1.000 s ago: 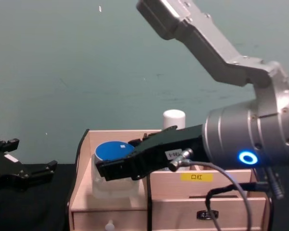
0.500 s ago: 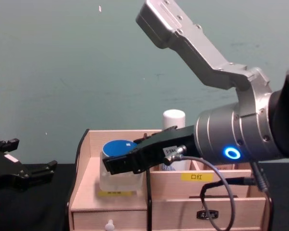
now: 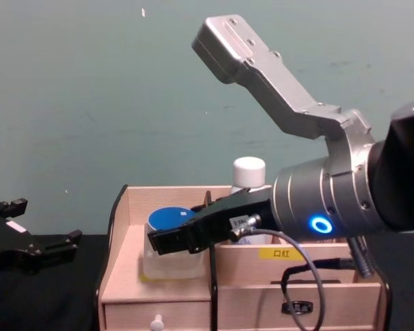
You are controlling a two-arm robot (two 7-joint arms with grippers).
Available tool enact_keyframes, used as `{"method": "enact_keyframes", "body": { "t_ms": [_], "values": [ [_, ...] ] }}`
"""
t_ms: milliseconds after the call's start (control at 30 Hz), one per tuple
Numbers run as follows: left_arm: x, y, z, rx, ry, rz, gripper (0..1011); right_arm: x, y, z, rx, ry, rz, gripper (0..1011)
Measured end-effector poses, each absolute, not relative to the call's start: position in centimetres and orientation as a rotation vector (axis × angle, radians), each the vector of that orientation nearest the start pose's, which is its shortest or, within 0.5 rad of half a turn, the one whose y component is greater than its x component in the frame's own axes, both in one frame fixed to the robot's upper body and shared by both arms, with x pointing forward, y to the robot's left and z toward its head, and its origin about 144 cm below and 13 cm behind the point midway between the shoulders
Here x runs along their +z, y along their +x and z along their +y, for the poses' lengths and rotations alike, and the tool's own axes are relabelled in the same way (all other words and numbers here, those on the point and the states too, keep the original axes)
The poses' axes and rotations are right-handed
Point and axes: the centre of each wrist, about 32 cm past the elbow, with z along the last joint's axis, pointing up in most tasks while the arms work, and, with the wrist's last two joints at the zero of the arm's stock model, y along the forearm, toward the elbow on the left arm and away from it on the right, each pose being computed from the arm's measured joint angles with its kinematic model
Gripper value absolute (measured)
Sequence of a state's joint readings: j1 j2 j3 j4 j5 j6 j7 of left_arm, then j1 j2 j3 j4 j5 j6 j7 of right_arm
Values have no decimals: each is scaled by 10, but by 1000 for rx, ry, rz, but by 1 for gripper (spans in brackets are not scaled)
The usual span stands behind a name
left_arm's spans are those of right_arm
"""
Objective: Pick up the facial cleanser and watermelon frost from the table and place them into the tiered storage box.
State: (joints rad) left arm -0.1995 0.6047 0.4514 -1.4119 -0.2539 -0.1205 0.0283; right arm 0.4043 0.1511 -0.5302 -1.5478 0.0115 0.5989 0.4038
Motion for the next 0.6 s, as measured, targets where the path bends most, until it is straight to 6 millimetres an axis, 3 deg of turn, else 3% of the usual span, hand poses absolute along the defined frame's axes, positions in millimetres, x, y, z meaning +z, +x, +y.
{"method": "enact_keyframes", "body": {
  "t_ms": [400,600],
  "values": [
    [1140,489,310,1248,304,-285,1001,1245,524,-110,-748,-469,0,733],
    [1140,489,310,1248,304,-285,1001,1245,524,-110,-748,-468,0,879]
  ]
}}
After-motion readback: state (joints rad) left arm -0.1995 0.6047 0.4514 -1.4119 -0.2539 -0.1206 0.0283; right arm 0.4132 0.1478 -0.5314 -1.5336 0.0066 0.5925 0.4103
